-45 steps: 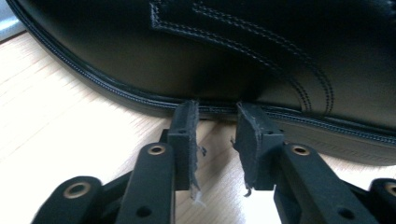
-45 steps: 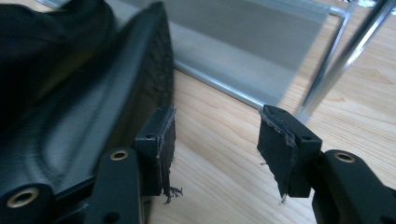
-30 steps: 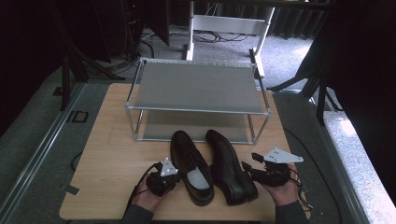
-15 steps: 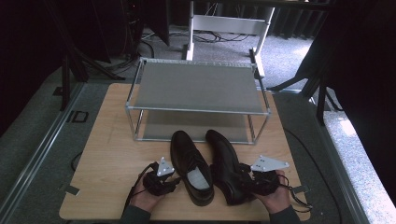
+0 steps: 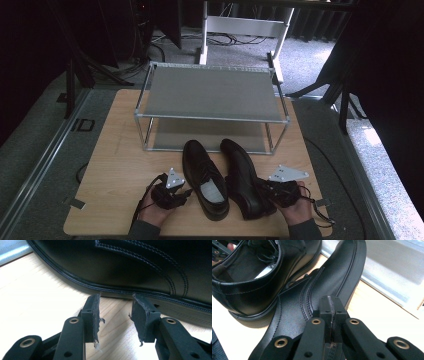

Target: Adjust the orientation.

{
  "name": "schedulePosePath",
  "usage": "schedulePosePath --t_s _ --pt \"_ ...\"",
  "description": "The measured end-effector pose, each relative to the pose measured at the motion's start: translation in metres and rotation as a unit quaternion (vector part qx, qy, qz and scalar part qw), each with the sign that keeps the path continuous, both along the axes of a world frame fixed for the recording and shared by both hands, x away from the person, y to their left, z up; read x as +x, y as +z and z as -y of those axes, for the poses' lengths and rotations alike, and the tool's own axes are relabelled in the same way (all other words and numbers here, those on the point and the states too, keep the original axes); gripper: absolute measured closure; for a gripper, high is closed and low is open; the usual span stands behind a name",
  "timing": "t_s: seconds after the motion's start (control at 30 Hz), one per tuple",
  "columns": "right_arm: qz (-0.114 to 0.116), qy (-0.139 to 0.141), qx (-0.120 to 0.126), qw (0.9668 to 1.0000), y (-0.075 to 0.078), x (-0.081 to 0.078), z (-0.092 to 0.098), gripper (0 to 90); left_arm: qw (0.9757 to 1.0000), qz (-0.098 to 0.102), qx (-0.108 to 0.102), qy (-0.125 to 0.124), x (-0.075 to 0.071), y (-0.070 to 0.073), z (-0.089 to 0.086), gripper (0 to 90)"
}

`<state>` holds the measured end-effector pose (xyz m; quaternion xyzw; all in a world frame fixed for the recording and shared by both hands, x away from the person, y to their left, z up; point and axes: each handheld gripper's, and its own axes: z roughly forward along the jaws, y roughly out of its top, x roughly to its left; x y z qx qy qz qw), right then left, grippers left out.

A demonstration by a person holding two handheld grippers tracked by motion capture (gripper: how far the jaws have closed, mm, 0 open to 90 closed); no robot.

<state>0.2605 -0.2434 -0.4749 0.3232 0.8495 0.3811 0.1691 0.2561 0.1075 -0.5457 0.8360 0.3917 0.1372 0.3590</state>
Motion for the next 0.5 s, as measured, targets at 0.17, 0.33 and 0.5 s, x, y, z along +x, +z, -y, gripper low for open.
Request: schedulePosePath --t_s 0.17,0.33,0.5 --pt "0.0 -0.015 0.002 0.9999 0.001 0.002 0.007 89.7 1.0 0.0 0.002 0.0 0.0 0.0 0.0 57.9" --pt "0.0 -0.032 0.0 0.9995 0.003 0.006 0.014 89.8 1.0 -0.001 0.0 0.002 0.0 -0.001 0.001 57.9" --pt "-0.006 -0.066 -0.004 0.9978 0.003 0.014 0.027 89.8 1.0 -0.002 0.003 0.0 0.001 -0.001 0.002 57.6"
